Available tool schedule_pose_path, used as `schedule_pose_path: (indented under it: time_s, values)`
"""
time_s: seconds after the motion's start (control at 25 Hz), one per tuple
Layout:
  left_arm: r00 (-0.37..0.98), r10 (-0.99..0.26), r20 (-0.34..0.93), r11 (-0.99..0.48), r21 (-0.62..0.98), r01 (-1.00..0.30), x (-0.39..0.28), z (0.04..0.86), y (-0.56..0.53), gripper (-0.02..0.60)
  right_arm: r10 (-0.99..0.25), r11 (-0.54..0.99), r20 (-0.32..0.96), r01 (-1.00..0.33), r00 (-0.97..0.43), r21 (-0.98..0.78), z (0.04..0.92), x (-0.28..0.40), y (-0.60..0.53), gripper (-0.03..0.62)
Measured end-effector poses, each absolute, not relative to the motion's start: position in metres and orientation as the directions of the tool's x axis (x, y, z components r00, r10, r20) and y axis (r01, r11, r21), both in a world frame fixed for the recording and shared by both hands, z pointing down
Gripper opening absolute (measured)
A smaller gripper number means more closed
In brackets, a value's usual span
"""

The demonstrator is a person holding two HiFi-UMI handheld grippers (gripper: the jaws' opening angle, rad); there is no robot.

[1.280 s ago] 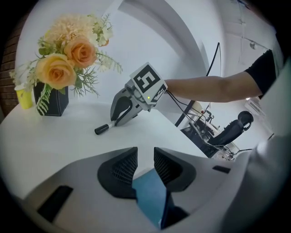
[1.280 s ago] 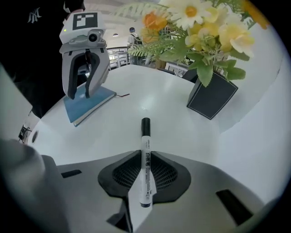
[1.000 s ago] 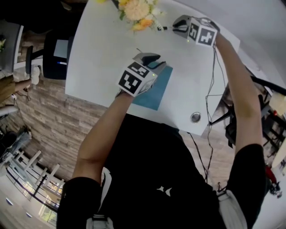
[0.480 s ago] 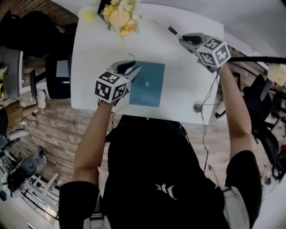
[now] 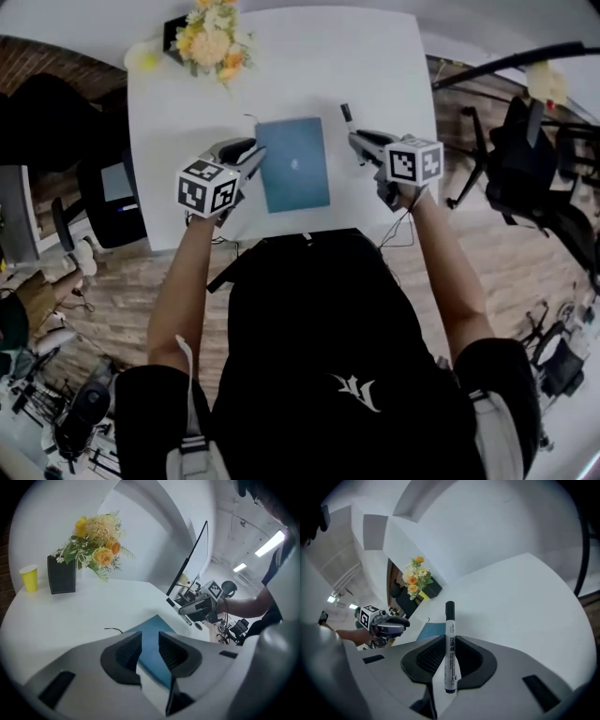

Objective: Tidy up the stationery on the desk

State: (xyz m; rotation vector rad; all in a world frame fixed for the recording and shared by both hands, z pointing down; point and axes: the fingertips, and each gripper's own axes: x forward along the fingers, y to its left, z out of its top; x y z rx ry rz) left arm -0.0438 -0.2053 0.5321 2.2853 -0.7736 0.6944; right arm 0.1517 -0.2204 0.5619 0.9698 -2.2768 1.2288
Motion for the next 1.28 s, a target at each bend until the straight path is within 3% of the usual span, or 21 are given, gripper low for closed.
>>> schedule_pose_path:
  time_s: [0.36, 1.28]
  values:
    - [0.74, -0.316, 0.594, -0.64, 0.442, -0.628, -0.064, 0.545, -0.18, 0.115, -0.454, 0.158, 0.647, -0.77, -0.613, -0.618, 0.589, 0.141, -0.175, 0.087]
    - [0.756, -0.3, 0.582, -0.621, 0.482, -0.617, -0.055, 0.557, -0.154, 0.129, -0.372, 0.126, 0.76, -0.841, -0.532, -0.526, 0.609, 0.119, -0.152, 0.089]
